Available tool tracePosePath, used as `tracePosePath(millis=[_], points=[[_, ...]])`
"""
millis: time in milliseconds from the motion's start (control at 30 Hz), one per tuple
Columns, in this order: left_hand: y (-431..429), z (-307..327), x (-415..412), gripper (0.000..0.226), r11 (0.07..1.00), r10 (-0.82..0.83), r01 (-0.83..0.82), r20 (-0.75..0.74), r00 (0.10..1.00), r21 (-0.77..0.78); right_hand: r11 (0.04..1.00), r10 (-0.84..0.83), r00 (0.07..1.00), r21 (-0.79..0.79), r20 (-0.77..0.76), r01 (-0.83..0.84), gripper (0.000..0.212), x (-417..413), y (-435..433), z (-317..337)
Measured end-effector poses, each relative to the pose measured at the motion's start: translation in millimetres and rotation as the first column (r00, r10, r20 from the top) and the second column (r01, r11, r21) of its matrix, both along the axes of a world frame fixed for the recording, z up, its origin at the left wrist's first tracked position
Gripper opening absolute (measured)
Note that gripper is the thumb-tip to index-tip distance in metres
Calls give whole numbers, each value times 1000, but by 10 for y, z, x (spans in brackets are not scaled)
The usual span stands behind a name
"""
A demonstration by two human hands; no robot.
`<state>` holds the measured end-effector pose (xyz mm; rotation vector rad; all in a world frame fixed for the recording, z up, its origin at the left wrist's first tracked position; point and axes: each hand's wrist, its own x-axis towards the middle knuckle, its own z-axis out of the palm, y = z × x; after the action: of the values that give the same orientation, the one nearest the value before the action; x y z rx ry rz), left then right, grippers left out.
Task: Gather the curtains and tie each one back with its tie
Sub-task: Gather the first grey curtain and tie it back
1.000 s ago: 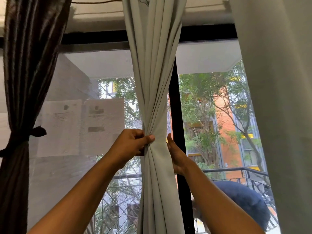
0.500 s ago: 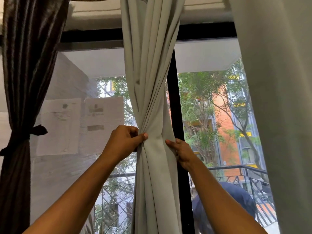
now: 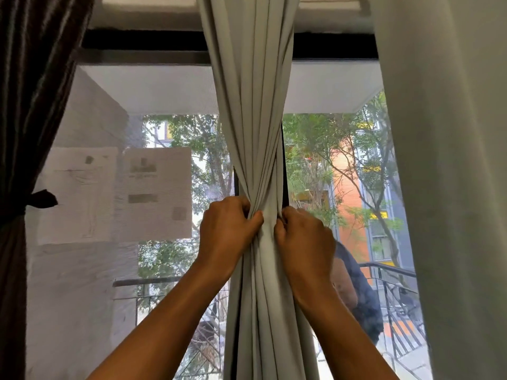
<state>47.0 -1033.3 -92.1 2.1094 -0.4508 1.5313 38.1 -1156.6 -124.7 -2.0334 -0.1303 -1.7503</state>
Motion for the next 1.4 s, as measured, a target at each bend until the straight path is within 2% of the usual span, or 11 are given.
tracePosePath(millis=[133,267,367,567,700,767,867,933,1100,1233,1400], points=[[22,13,-54,42,993,-116,116,1,993,-33,975,-160,984,-146,80,170,21,-47,212,9],[137,-27,-9,38,970,-214,208,-35,976,-124,981,-56,990,-176,130,79,18,38,283,-17],[110,-60,36,40,989,-131,128,-32,991,-80,984,-33,991,-168,130,54,22,74,259,-117],[14,35,104,31,999,0,3,-61,998,41,993,-39,979,119,199,16,6,-35,147,-78],[15,78,142,30,995,53,-42,-113,992,92,1000,7,1000,9,19,-7,3,32,316,-40],[109,116,201,34,995,-101,97,-223,970,-27,996,-8,996,-92,-89,0,6,100,334,14],[219,79,193,34,882,-449,360,-306,840,-304,981,-78,996,-183,-46,69,15,82,378,75],[244,21,191,35,834,-518,404,-279,809,-377,978,-84,996,-189,31,88,28,79,416,82],[213,-8,102,31,745,-626,458,-272,730,-485,987,-10,998,-162,56,19,14,172,345,-132],[164,-13,54,40,801,-568,445,-272,777,-400,989,-19,999,-143,40,24,26,149,370,-250],[166,63,55,47,953,-286,249,-238,928,-173,972,36,997,-232,62,-20,18,72,396,-319]])
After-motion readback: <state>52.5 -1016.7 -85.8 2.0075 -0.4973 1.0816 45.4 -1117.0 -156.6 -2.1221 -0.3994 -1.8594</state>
